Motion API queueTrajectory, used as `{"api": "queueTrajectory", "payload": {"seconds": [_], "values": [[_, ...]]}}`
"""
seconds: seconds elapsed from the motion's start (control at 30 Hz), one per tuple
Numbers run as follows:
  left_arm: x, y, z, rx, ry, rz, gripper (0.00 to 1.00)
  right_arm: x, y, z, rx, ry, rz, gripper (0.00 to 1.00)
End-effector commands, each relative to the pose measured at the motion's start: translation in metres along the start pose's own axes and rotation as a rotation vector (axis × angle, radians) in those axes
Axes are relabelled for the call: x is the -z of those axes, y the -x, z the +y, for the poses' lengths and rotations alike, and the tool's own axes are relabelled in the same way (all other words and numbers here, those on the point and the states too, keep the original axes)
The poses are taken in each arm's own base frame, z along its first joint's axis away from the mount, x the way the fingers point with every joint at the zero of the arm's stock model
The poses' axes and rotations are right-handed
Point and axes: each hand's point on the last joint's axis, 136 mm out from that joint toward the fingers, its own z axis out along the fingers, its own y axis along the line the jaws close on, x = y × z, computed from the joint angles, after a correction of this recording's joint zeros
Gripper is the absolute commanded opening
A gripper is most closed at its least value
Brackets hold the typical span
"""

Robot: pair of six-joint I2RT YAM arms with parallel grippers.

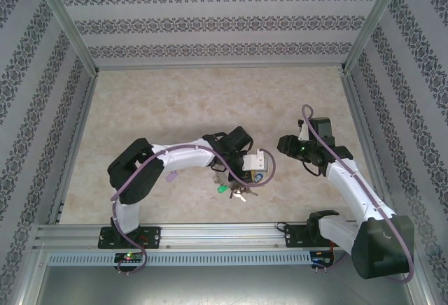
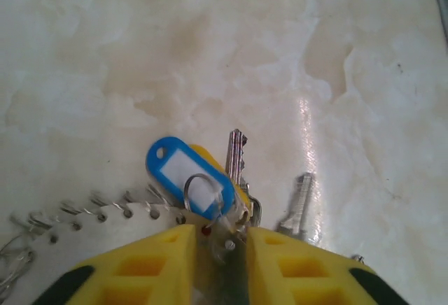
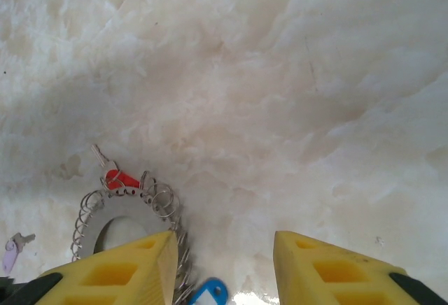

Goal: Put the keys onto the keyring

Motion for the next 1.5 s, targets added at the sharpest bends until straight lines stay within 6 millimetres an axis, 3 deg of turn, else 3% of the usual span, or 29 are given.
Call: {"api": "queueTrajectory", "payload": {"seconds": [0.0, 0.1, 0.23, 0.33, 0.43, 0.6, 0.77, 1.03, 1.47], "values": [[0.033, 0.031, -0.004, -0.014, 0.028, -0.163, 0.34, -0.005, -0.002, 0.005, -0.029, 0.051, 0.027, 0.42], [0.058, 0.039, -0.003, 0.032, 0.064, -0.288, 0.38, -0.015, -0.009, 0.013, -0.064, 0.108, 0.091, 0.42], [0.096, 0.034, 0.012, 0.197, 0.172, -0.429, 0.43, -0.032, -0.023, 0.024, -0.121, 0.190, 0.211, 0.44], [0.123, 0.017, 0.033, 0.455, 0.277, -0.527, 0.47, -0.044, -0.034, 0.029, -0.088, 0.192, 0.268, 0.43], [0.136, -0.018, 0.050, 0.770, 0.376, -0.539, 0.53, -0.054, -0.041, 0.035, -0.041, 0.193, 0.306, 0.43], [0.128, -0.066, 0.043, 1.135, 0.382, -0.523, 0.64, -0.072, -0.049, 0.046, 0.051, 0.191, 0.372, 0.43], [0.108, -0.092, 0.031, 1.414, 0.312, -0.525, 0.68, -0.085, -0.049, 0.050, 0.096, 0.205, 0.398, 0.43], [0.089, -0.105, 0.023, 1.577, 0.252, -0.514, 0.67, -0.099, -0.063, 0.062, 0.146, 0.259, 0.487, 0.42], [0.068, -0.101, 0.015, 1.681, 0.217, -0.494, 0.67, -0.111, -0.080, 0.042, 0.166, 0.189, 0.556, 0.38]]}}
